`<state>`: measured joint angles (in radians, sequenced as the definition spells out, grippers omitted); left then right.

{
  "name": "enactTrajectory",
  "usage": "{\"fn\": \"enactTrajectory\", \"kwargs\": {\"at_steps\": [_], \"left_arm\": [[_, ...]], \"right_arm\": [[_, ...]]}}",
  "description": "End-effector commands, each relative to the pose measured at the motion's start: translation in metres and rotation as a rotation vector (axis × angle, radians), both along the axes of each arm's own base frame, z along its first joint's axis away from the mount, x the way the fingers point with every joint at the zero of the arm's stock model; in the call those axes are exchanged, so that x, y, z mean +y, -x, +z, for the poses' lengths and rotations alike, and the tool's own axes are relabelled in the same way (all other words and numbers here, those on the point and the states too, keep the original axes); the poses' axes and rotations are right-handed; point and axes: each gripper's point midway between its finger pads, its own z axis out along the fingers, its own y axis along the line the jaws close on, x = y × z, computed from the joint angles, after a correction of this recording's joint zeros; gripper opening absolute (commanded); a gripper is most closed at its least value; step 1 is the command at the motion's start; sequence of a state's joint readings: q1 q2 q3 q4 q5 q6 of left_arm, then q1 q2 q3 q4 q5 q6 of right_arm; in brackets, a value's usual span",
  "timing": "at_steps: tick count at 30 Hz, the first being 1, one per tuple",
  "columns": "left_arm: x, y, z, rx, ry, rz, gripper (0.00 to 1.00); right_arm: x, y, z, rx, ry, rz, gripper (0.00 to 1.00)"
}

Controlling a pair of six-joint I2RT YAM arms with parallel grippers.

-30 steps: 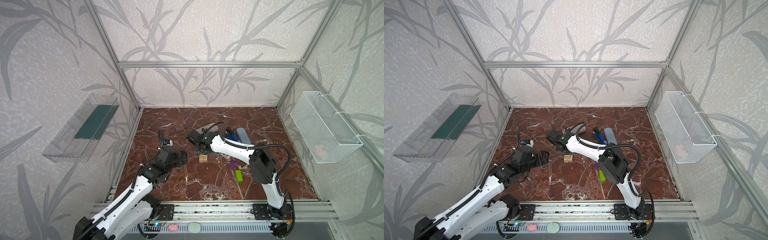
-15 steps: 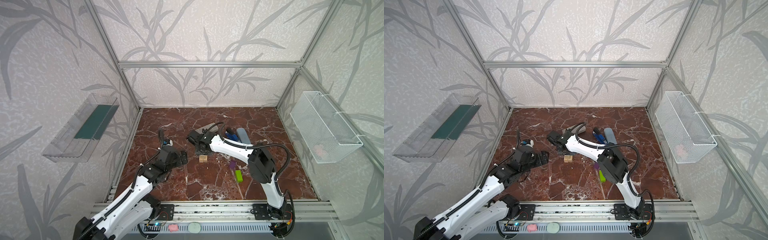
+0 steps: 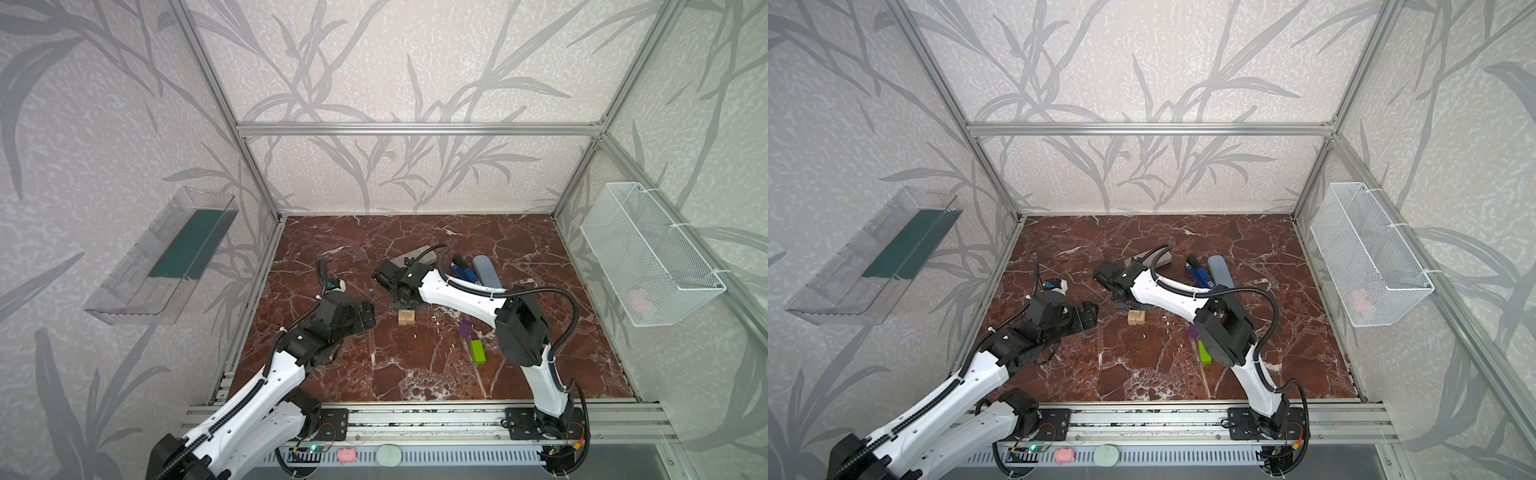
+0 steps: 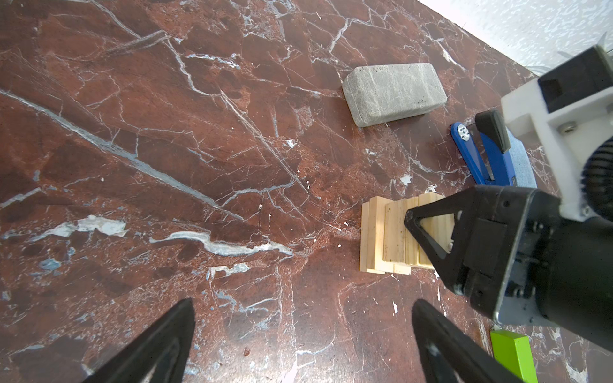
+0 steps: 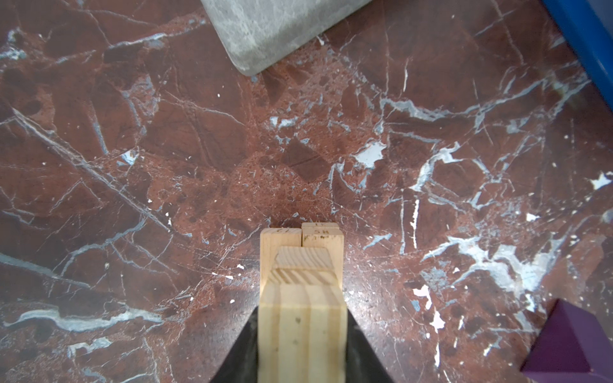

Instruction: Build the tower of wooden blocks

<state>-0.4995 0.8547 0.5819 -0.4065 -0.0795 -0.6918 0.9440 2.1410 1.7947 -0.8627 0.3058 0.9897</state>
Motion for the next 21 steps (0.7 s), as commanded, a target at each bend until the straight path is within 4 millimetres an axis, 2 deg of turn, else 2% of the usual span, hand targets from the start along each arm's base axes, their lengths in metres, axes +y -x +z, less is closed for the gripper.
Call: {"fn": "enactTrajectory", "kwargs": {"at_steps": [1,6,15,21], "left_arm": [[0.002,-0.001,-0.001,-0.002,0.001,0.011,1.0],[0.001,-0.001,0.001,-0.002,0.005,0.008,1.0],[-0.003,0.003,0.011,-0.008,0.022,-0.025,1.0],[-0.011,0.009,0.019,-0.011,0.064,-0.074,1.0]], "right_arm": [[-0.002,-0.004,0.002,-0.002,0.021,0.002,0.39],[-0.001,-0.005,0.013,-0.016,0.007,0.01,0.48],[-0.006,-0.001,0.052,-0.075,-0.031,0.079,0.67],[-0.029,0.013,0.082,-0.118,-0.025,0.148,0.84]]}}
